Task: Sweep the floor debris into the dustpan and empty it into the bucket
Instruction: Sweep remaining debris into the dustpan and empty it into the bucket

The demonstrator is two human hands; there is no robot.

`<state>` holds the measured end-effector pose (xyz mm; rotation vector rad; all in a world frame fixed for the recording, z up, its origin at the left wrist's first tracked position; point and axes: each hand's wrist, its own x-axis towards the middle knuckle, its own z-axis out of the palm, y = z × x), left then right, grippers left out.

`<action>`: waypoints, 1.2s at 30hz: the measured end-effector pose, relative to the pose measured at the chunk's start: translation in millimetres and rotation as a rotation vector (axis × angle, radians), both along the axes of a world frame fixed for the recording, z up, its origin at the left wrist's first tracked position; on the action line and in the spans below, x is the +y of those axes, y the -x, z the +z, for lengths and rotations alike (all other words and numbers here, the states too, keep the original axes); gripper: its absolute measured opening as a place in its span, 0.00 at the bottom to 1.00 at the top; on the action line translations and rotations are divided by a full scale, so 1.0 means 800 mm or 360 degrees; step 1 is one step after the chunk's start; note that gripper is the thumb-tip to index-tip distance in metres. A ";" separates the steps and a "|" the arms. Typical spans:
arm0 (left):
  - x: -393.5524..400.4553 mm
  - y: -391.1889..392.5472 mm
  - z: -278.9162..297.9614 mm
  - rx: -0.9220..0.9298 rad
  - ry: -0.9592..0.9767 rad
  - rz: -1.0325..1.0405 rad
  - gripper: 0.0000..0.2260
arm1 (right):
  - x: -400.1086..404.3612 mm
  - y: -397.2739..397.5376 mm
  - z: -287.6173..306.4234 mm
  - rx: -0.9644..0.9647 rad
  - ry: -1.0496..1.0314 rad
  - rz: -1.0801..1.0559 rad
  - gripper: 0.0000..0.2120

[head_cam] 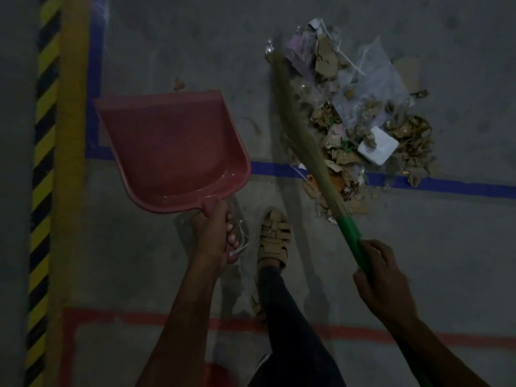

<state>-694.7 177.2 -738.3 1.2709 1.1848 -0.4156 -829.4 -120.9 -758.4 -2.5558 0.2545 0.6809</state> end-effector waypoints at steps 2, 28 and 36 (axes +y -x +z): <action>0.001 0.002 -0.002 0.0020 -0.0011 0.0014 0.14 | 0.010 -0.006 0.005 -0.0062 -0.0047 -0.0002 0.29; 0.037 0.000 -0.034 0.0064 -0.0006 0.0312 0.16 | 0.083 -0.190 -0.134 -0.0006 -0.0186 -0.0020 0.28; 0.015 -0.023 -0.050 0.0101 0.0111 -0.0013 0.14 | -0.033 -0.056 -0.062 -0.0049 0.0058 -0.0021 0.24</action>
